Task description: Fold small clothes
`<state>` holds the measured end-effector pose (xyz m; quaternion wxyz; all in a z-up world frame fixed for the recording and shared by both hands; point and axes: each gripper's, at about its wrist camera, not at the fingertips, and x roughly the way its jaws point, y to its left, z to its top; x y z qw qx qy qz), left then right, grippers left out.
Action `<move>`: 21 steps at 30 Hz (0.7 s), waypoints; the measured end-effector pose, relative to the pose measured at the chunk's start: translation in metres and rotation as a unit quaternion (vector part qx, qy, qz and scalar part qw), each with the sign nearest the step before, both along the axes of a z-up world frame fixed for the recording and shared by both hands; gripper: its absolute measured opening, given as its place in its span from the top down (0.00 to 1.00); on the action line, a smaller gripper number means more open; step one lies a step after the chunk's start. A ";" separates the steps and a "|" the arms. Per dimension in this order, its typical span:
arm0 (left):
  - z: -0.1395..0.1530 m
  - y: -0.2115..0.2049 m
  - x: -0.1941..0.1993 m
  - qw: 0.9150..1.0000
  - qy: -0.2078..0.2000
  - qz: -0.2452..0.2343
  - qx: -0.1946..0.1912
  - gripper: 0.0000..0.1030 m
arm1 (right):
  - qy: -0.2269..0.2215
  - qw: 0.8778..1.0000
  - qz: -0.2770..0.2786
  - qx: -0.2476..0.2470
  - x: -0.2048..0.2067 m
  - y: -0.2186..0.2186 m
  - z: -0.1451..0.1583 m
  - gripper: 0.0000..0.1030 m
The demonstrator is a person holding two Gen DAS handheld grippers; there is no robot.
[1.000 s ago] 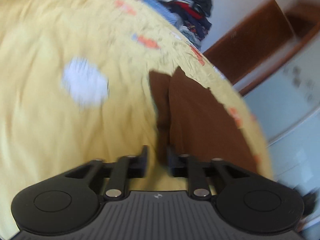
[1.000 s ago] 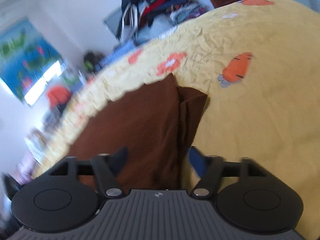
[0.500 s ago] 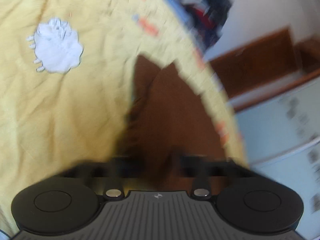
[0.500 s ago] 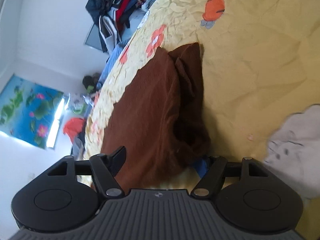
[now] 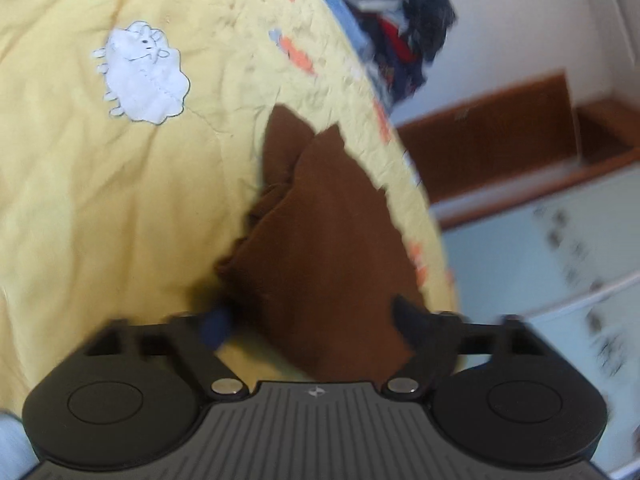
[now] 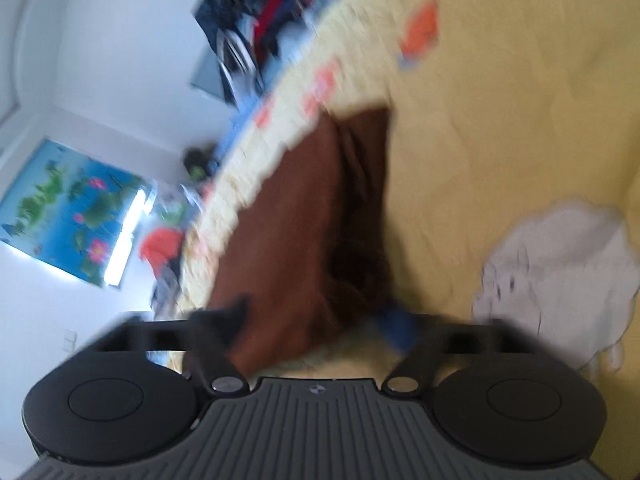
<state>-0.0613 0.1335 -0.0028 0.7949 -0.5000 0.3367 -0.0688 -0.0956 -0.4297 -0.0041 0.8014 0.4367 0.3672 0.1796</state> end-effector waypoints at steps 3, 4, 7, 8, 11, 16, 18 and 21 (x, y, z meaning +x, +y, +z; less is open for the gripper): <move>0.005 -0.012 0.003 0.999 0.006 0.018 0.026 0.12 | -0.020 0.999 -0.037 -0.018 -0.001 -0.011 0.016 0.07; 0.008 -0.017 0.007 0.999 0.009 0.023 0.040 0.12 | -0.025 0.999 -0.043 -0.018 0.000 -0.013 0.019 0.07; 0.019 -0.037 0.022 0.993 0.021 0.026 0.110 0.30 | -0.045 0.998 -0.051 -0.017 0.002 -0.010 0.027 0.07; 0.021 -0.044 0.029 0.989 0.038 0.022 0.145 0.73 | -0.053 0.997 -0.053 -0.014 0.002 -0.009 0.029 0.07; 0.034 -0.065 0.043 0.975 0.053 0.017 0.214 0.85 | -0.076 0.996 -0.040 0.012 0.007 0.001 0.033 0.07; 0.089 -0.146 0.066 0.942 -0.064 -0.062 0.325 0.86 | -0.102 0.992 -0.010 0.072 0.039 0.016 0.035 0.03; 0.102 -0.196 0.074 0.920 -0.115 -0.121 0.356 0.86 | -0.098 0.989 0.003 0.111 0.061 0.013 0.031 0.01; 0.091 -0.271 0.078 0.880 -0.153 -0.239 0.381 0.86 | -0.074 0.984 0.024 0.158 0.100 0.013 0.019 0.00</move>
